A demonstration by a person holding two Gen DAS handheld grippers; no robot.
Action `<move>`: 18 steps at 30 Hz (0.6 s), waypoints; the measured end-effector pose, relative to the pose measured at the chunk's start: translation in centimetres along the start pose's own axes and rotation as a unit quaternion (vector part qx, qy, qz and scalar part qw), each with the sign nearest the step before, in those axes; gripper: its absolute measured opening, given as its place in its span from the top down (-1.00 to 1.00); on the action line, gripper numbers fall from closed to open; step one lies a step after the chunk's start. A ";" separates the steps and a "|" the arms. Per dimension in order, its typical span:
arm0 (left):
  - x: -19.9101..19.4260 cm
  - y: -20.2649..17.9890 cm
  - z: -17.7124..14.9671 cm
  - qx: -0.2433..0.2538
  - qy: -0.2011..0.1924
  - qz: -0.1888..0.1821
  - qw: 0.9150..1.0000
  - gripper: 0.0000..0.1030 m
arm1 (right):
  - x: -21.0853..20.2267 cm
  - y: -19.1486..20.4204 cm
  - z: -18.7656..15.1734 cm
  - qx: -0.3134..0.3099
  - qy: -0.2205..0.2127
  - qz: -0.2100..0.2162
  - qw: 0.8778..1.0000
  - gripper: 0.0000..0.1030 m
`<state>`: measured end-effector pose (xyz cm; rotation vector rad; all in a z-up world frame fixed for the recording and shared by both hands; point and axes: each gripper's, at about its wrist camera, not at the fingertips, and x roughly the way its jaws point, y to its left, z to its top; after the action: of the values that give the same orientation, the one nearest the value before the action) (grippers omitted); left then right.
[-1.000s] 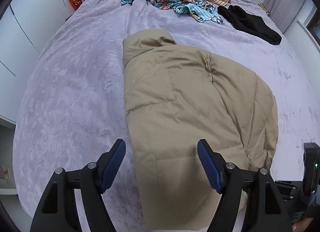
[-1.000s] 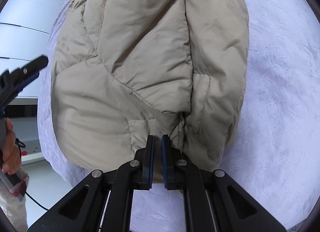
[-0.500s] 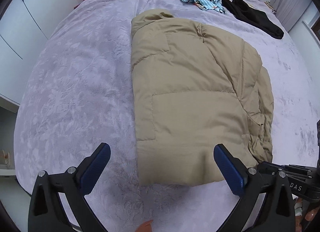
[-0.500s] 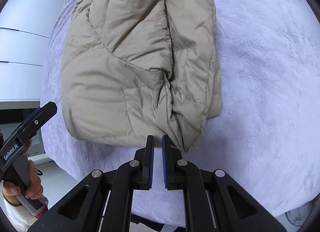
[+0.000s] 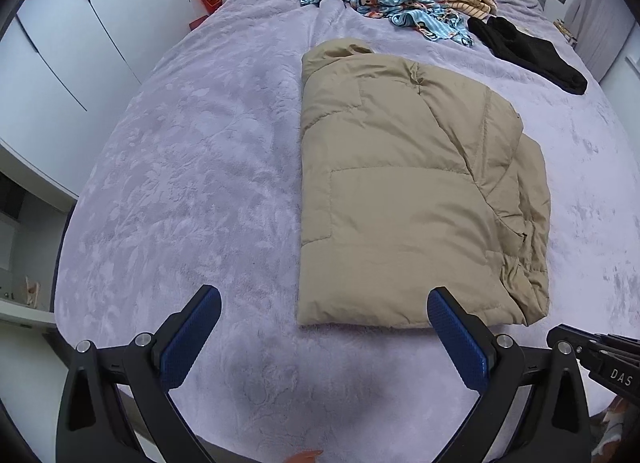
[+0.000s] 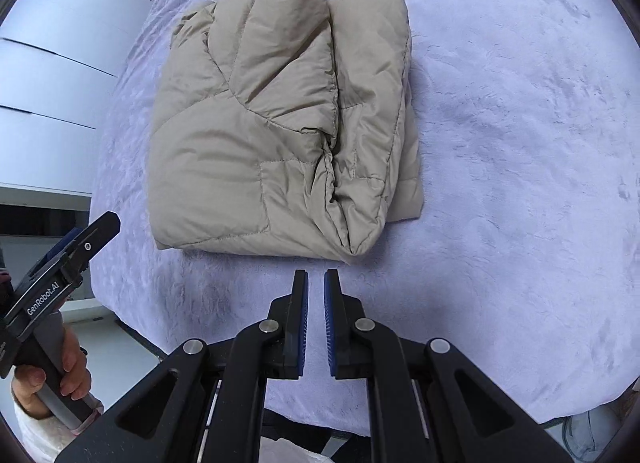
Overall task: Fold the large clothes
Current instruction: 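Open both tools and lift them away from the folded jacket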
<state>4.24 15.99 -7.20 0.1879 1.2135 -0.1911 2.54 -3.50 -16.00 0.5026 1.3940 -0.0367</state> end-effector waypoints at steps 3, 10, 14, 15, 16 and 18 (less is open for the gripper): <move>-1.6 -0.3 -1.1 -0.013 -0.010 -0.009 1.000 -1.00 | -1.8 -0.2 -0.9 -0.011 -0.008 -0.001 1.000 0.83; -4.8 -1.2 -4.1 -0.022 -0.014 -0.017 1.000 -1.00 | -4.9 -0.9 -3.1 -0.019 -0.032 -0.002 0.999 0.83; -6.6 -1.2 -5.5 -0.031 -0.013 -0.015 0.999 -1.00 | -6.3 -0.9 -4.1 -0.028 -0.050 -0.006 0.998 0.82; -7.1 -1.2 -5.8 -0.032 -0.015 -0.009 0.999 -1.00 | -6.7 -0.8 -4.2 -0.030 -0.055 -0.006 0.998 0.82; -7.6 -1.1 -6.1 -0.032 -0.019 -0.005 0.999 -1.00 | -7.1 -0.7 -4.4 -0.033 -0.061 -0.008 0.998 0.82; -8.7 -0.9 -6.5 -0.032 -0.027 0.001 0.999 -1.00 | -7.8 -0.3 -4.5 -0.042 -0.073 -0.015 0.996 0.82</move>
<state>-4.85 17.08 -1.28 0.1271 1.1647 -0.1537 -3.26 -4.25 -9.14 0.4009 1.2536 -0.0378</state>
